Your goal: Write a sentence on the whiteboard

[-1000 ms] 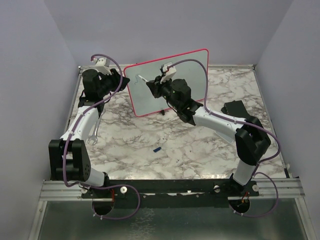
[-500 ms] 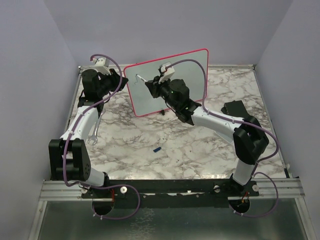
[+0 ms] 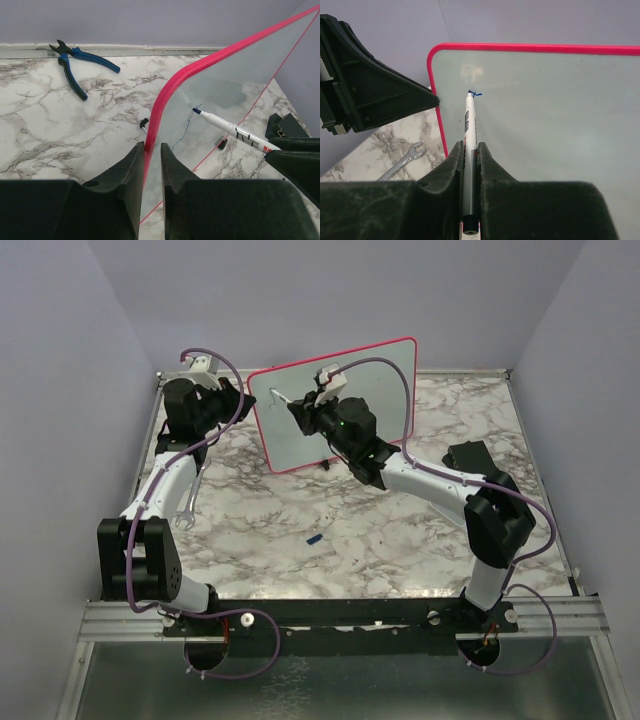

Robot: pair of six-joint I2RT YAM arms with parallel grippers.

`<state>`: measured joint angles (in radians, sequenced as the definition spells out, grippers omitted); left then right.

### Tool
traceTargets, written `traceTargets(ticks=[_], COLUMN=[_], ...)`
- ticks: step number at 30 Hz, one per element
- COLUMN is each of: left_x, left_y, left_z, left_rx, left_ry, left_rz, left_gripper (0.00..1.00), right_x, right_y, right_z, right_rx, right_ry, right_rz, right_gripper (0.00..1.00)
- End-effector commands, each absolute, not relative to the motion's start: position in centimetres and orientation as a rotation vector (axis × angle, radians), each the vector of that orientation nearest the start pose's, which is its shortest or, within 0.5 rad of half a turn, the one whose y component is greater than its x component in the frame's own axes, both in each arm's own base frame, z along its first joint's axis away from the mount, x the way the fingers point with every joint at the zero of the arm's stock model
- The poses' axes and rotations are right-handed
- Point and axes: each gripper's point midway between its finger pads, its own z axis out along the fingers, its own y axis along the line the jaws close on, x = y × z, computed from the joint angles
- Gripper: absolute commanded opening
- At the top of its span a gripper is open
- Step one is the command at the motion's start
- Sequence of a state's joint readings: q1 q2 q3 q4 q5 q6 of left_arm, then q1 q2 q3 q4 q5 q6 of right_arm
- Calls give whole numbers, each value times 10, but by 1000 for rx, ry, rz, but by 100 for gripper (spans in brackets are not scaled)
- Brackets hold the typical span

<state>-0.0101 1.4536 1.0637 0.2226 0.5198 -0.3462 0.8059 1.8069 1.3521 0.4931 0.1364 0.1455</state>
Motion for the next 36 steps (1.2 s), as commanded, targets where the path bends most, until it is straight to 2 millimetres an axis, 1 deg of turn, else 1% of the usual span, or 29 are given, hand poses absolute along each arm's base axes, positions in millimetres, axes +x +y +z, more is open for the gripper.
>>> traceTargets(ticks=[1,10,14,16,27,32,36], left_x=[445,445,444,444,443,443,443], left_y=[-107,-107,-107,-107,-106,-106,-106], left_z=[263,263,265,265,267,267,266], left_rx=[123,122,124,123,124,123,124], left_ry=[1757,1756,1753,1752,1747,1747,1747], left_rz=[-726,-725,-725,-723,-719,-719,-719], left_gripper=[20,19,19,19,19,19,19], right_x=[414,410,409,410,411,411,408], right_y=[408,406,405,401,385,384,389], right_z=[261,252,251,253,253,250,248], right_rx=[-424,-432,-425,-406,-349,-350,-374], right_ry=[1564,1586,1588,1584,1588,1597,1598], right_rz=[640,630,621,606,547,542,564], right_gripper=[1,1,1,1,1,1,1])
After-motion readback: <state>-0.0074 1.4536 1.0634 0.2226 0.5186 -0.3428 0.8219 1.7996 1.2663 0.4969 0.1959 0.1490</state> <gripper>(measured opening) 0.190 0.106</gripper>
